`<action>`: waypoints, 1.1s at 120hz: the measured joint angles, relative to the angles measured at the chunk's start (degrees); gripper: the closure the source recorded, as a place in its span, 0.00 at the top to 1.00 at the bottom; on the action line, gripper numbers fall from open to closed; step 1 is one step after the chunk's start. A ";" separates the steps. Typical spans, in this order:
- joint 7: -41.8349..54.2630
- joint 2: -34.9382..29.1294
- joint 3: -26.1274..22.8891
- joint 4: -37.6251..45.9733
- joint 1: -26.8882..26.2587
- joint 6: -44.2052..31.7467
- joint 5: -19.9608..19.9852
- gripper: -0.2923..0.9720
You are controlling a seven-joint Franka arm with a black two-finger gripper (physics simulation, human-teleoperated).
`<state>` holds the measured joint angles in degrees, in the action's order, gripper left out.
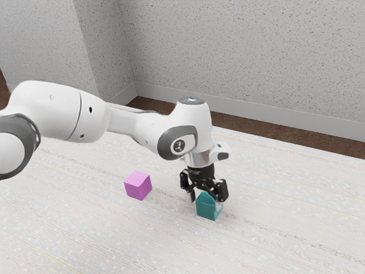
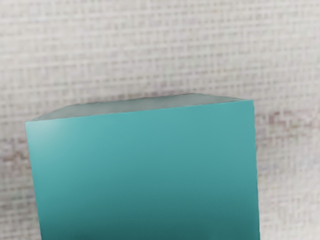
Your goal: Pick up the blue block with one arm, and put the blue block on the pink block with one arm
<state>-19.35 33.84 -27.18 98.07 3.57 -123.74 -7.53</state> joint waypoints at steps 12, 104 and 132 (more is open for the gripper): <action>-0.49 0.61 0.87 -0.19 -0.11 0.12 -0.19 0.72; -2.35 -6.93 1.24 3.41 3.59 5.60 -2.90 0.51; 0.15 -14.47 1.21 8.14 10.22 8.42 -2.49 0.52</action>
<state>-19.20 19.36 -25.97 106.21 13.79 -115.32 -10.03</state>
